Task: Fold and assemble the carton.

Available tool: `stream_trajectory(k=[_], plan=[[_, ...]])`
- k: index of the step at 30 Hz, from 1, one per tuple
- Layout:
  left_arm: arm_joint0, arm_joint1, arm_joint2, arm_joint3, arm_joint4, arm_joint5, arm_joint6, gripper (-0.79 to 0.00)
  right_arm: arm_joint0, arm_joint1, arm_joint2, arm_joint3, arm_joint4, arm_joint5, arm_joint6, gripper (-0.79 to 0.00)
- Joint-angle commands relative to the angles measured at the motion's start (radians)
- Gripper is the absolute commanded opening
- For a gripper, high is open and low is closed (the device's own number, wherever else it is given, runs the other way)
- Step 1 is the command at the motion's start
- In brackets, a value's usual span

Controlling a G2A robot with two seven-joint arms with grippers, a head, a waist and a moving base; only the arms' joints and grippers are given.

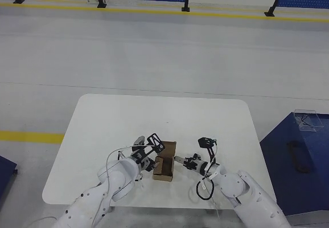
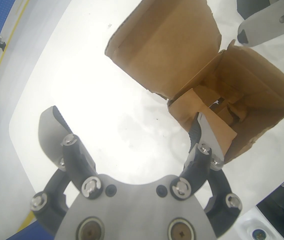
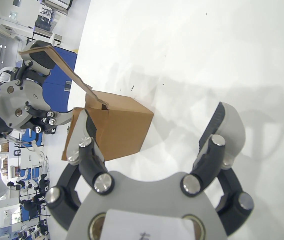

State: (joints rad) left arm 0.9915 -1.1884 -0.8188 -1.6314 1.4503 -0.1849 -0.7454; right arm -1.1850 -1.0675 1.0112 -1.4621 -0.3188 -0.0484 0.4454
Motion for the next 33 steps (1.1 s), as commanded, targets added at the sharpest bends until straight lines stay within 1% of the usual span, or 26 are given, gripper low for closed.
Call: stream_trajectory(k=[1, 11, 16, 21, 23, 28, 33], plan=[[-0.003, -0.004, 0.001, 0.007, -0.001, 0.004, -0.004, 0.000, 0.006, -0.004, -0.011, 0.004, -0.013, 0.002, 0.005, 0.000], [0.009, -0.016, -0.014, -0.001, -0.004, 0.016, -0.010, 0.000, 0.042, -0.027, -0.061, 0.040, -0.067, 0.007, -0.001, 0.000], [0.016, -0.020, -0.030, -0.009, -0.009, 0.032, -0.008, 0.000, 0.049, -0.032, -0.055, 0.044, -0.057, -0.014, 0.003, 0.000], [0.022, -0.023, -0.055, -0.012, -0.011, 0.046, -0.021, 0.000, 0.058, -0.036, -0.060, 0.052, -0.082, -0.020, 0.021, 0.000], [0.021, -0.025, -0.054, -0.005, -0.003, 0.043, -0.034, 0.000, 0.062, -0.041, -0.075, 0.060, -0.119, -0.013, -0.001, 0.000], [0.017, -0.034, -0.045, 0.007, -0.004, 0.044, -0.044, 0.000, 0.077, -0.055, -0.102, 0.081, -0.130, -0.018, -0.006, 0.000], [0.008, -0.043, -0.036, 0.018, 0.000, 0.043, -0.071, 0.000, 0.093, -0.062, -0.102, 0.093, -0.154, -0.027, -0.024, 0.000]])
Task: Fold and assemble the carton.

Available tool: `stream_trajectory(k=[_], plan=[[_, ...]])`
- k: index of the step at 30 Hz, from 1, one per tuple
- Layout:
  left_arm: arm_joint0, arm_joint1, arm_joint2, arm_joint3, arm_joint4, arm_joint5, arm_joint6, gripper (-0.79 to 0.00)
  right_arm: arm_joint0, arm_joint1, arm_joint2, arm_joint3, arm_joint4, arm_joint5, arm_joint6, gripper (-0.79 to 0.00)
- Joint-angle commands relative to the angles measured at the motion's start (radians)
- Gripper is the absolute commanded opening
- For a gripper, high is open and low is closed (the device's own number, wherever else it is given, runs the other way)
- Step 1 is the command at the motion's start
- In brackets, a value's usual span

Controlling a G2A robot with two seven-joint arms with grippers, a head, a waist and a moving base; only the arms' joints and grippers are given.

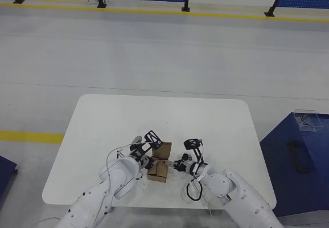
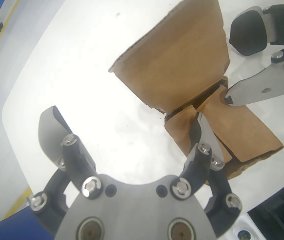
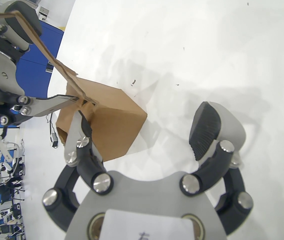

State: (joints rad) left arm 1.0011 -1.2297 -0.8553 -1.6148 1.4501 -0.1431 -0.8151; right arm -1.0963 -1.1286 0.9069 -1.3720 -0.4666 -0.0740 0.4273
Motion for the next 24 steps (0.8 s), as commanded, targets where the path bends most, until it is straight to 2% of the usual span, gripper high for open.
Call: stream_trajectory(k=[1, 10, 14, 20, 24], plan=[[-0.001, -0.003, 0.001, 0.002, -0.002, 0.002, -0.001, 0.000, 0.007, -0.002, 0.003, 0.007, -0.011, -0.002, -0.008, 0.000], [0.008, -0.012, -0.020, -0.007, -0.053, -0.010, 0.001, 0.000, 0.055, -0.021, -0.011, 0.056, -0.078, 0.005, -0.055, 0.000], [0.024, -0.010, -0.053, -0.039, -0.075, -0.013, 0.014, 0.000, 0.065, -0.029, -0.013, 0.059, -0.051, -0.021, -0.047, 0.000], [0.070, 0.006, -0.158, -0.109, -0.212, -0.109, 0.067, 0.000, 0.038, -0.027, 0.032, 0.042, 0.025, -0.073, -0.036, 0.000], [0.078, 0.008, -0.168, -0.122, -0.235, -0.129, 0.061, 0.000, 0.038, -0.027, 0.032, 0.042, 0.025, -0.073, -0.036, 0.000]])
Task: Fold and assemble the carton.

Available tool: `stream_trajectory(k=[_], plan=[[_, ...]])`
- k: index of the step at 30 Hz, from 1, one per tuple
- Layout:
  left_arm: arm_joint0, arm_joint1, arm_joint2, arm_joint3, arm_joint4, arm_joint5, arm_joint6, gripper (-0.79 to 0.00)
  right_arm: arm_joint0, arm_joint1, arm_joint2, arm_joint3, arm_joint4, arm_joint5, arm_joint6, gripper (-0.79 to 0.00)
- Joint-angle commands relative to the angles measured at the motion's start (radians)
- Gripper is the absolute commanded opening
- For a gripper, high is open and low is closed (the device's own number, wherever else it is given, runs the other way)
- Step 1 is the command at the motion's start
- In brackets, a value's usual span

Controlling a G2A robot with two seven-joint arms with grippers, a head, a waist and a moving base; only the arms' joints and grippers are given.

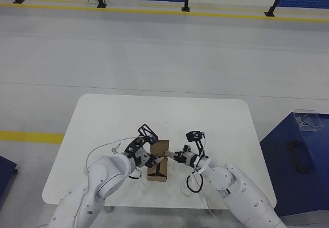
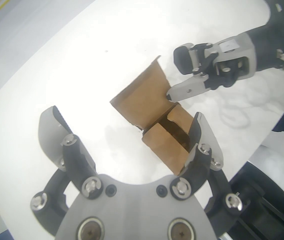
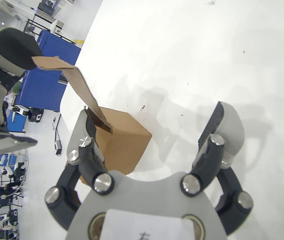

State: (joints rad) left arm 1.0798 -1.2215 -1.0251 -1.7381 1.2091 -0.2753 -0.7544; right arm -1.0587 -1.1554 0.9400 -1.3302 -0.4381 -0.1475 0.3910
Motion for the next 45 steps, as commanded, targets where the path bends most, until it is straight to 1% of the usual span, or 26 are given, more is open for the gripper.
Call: stream_trajectory(k=[1, 4, 5, 6, 7, 10, 13, 16, 19, 23, 24, 26, 27, 28, 29, 31, 38, 39, 40, 41, 42, 45], plan=[[-0.001, 0.000, 0.002, 0.001, 0.006, 0.003, 0.000, 0.000, 0.001, 0.000, -0.001, 0.000, -0.004, 0.001, 0.000, 0.000], [0.002, -0.001, 0.003, -0.001, -0.013, -0.007, 0.008, 0.000, 0.001, 0.000, -0.001, 0.000, -0.004, 0.001, 0.000, 0.000], [0.001, -0.001, -0.007, 0.012, -0.078, -0.047, 0.032, 0.000, -0.009, -0.001, 0.008, -0.003, 0.044, -0.007, 0.008, 0.000], [-0.015, 0.000, -0.027, 0.047, -0.115, -0.071, 0.042, 0.000, -0.016, 0.000, 0.027, -0.006, 0.104, -0.024, 0.027, 0.000], [-0.034, -0.001, -0.037, 0.086, -0.129, -0.066, 0.031, 0.000, -0.020, 0.003, 0.048, -0.005, 0.153, -0.046, 0.056, 0.000], [-0.106, -0.011, -0.030, 0.188, -0.312, -0.176, 0.016, 0.000, -0.040, 0.017, 0.121, -0.008, 0.257, -0.102, 0.129, 0.000], [-0.190, -0.019, -0.016, 0.314, -0.468, -0.296, -0.034, 0.000, -0.070, 0.032, 0.183, -0.025, 0.308, -0.133, 0.173, 0.000], [-0.272, -0.029, 0.006, 0.459, -0.601, -0.377, -0.080, 0.000, -0.102, 0.042, 0.227, -0.042, 0.333, -0.143, 0.195, 0.000], [-0.338, -0.040, 0.040, 0.564, -0.666, -0.423, -0.119, 0.000, -0.126, 0.047, 0.250, -0.057, 0.335, -0.144, 0.199, 0.000], [-0.389, -0.054, 0.080, 0.655, -0.687, -0.429, -0.119, -0.009, -0.146, 0.050, 0.261, -0.070, 0.329, -0.142, 0.195, 0.000], [-0.398, -0.057, 0.089, 0.675, -0.697, -0.434, -0.122, -0.049, -0.149, 0.050, 0.262, -0.073, 0.326, -0.140, 0.193, 0.000], [-0.415, -0.063, 0.108, 0.709, -0.707, -0.437, -0.129, -0.154, -0.153, 0.050, 0.263, -0.079, 0.322, -0.139, 0.190, 0.000], [-0.421, -0.066, 0.120, 0.723, -0.718, -0.446, -0.139, -0.228, -0.155, 0.051, 0.263, -0.081, 0.319, -0.138, 0.190, 0.000], [-0.425, -0.071, 0.131, 0.739, -0.749, -0.461, -0.152, -0.443, -0.156, 0.050, 0.264, -0.083, 0.318, -0.137, 0.190, 0.000], [-0.434, -0.073, 0.136, 0.754, -0.771, -0.470, -0.160, -0.474, -0.157, 0.050, 0.263, -0.085, 0.316, -0.134, 0.189, 0.000], [-0.446, -0.077, 0.145, 0.776, -0.788, -0.483, -0.164, -0.505, -0.159, 0.050, 0.261, -0.092, 0.306, -0.129, 0.186, 0.000], [-0.452, -0.072, 0.141, 0.805, -0.798, -0.509, -0.138, -0.520, -0.168, 0.049, 0.261, -0.105, 0.294, -0.127, 0.180, 0.000], [-0.452, -0.070, 0.139, 0.808, -0.800, -0.508, -0.138, -0.539, -0.168, 0.049, 0.262, -0.104, 0.298, -0.127, 0.178, 0.000], [-0.451, -0.068, 0.137, 0.811, -0.800, -0.510, -0.138, -0.588, -0.168, 0.049, 0.263, -0.102, 0.299, -0.126, 0.177, 0.000], [-0.450, -0.066, 0.135, 0.812, -0.800, -0.512, -0.136, -0.656, -0.168, 0.048, 0.263, -0.100, 0.300, -0.126, 0.178, 0.000], [-0.448, -0.064, 0.133, 0.812, -0.799, -0.516, -0.135, -0.665, -0.167, 0.048, 0.262, -0.099, 0.300, -0.126, 0.178, 0.000], [-0.440, -0.058, 0.126, 0.808, -0.804, -0.526, -0.133, -0.785, -0.166, 0.047, 0.259, -0.093, 0.302, -0.126, 0.177, 0.000]])
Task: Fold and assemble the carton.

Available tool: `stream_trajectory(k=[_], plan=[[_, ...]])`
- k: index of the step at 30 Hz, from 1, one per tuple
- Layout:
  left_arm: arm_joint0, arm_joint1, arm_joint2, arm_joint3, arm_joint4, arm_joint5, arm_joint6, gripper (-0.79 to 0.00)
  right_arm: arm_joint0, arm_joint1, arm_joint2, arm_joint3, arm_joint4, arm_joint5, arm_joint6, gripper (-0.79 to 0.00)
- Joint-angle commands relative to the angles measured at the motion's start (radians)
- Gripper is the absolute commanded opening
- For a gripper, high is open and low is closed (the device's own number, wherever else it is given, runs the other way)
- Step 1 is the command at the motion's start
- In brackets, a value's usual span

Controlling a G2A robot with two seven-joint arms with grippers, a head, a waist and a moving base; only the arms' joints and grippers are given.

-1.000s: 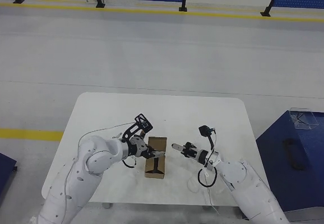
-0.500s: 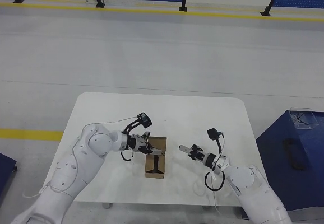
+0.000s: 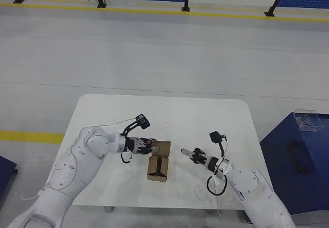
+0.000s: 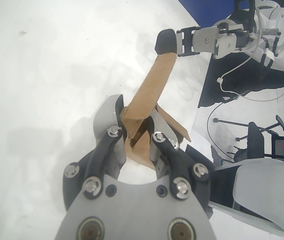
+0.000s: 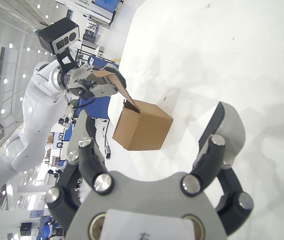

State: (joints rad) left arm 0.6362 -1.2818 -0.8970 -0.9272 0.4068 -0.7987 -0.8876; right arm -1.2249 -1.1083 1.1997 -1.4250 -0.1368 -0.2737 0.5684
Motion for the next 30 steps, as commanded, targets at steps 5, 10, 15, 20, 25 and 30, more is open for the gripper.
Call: stream_trajectory(k=[5, 10, 15, 20, 25, 30], plan=[[0.022, 0.013, -0.015, -0.030, -0.011, -0.016, 0.011, -0.785, 0.004, -0.003, -0.007, -0.001, 0.000, 0.002, -0.001, 0.000], [0.076, 0.033, -0.052, -0.117, 0.051, -0.005, 0.091, -0.785, 0.002, -0.002, 0.002, -0.021, -0.039, 0.007, -0.036, 0.000], [0.195, 0.061, -0.133, -0.251, 0.148, 0.060, 0.266, -0.785, -0.006, 0.000, 0.017, -0.046, -0.094, 0.035, -0.075, 0.000], [0.293, 0.079, -0.177, -0.318, 0.205, 0.084, 0.352, -0.785, -0.002, -0.002, 0.001, -0.058, -0.160, 0.078, -0.088, 0.000], [0.342, 0.088, -0.204, -0.365, 0.259, 0.151, 0.402, -0.785, 0.006, -0.006, -0.024, -0.066, -0.223, 0.105, -0.091, 0.000], [0.375, 0.093, -0.224, -0.383, 0.245, 0.238, 0.389, -0.785, 0.018, -0.010, -0.038, -0.062, -0.236, 0.131, -0.076, 0.000]])
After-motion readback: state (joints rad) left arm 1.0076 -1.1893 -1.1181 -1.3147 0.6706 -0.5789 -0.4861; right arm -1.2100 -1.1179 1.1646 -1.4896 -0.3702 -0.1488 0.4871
